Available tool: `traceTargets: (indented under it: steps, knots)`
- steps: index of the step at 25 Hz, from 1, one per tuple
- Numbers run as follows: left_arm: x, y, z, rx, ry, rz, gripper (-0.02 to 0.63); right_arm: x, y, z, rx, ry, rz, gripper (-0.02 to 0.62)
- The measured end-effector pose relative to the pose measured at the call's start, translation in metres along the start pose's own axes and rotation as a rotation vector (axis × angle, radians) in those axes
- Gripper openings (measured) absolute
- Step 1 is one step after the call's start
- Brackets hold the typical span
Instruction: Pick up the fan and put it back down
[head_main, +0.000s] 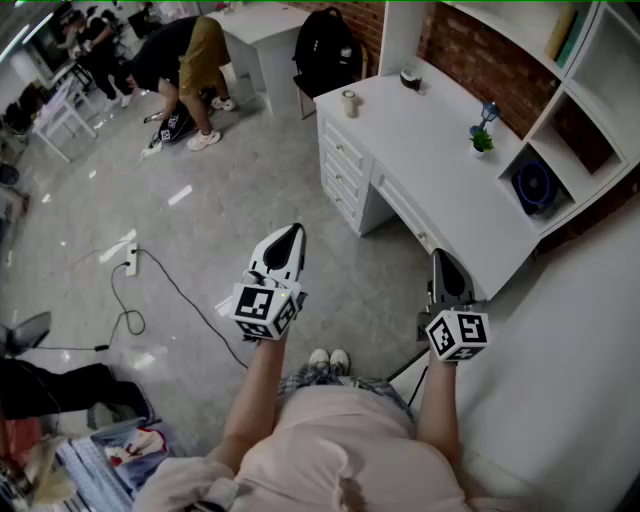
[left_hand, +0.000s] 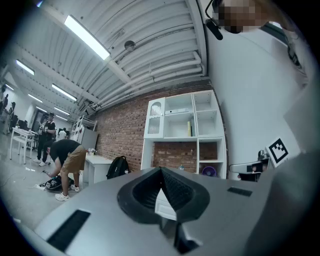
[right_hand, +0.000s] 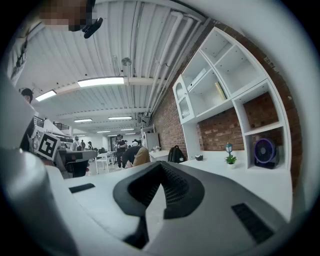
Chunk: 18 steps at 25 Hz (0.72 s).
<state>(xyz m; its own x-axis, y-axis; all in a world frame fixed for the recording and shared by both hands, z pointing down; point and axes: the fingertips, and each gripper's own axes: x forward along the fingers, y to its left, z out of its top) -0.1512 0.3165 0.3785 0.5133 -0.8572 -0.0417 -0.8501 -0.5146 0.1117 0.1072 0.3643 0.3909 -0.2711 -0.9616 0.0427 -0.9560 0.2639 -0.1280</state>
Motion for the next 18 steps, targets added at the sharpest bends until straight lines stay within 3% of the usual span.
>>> traceTargets:
  steps: [18]
  knots:
    - [0.0015, -0.0003, -0.0035, -0.007, 0.010, 0.000, 0.028, 0.0029, 0.0020, -0.0026, 0.002, 0.000, -0.013, 0.012]
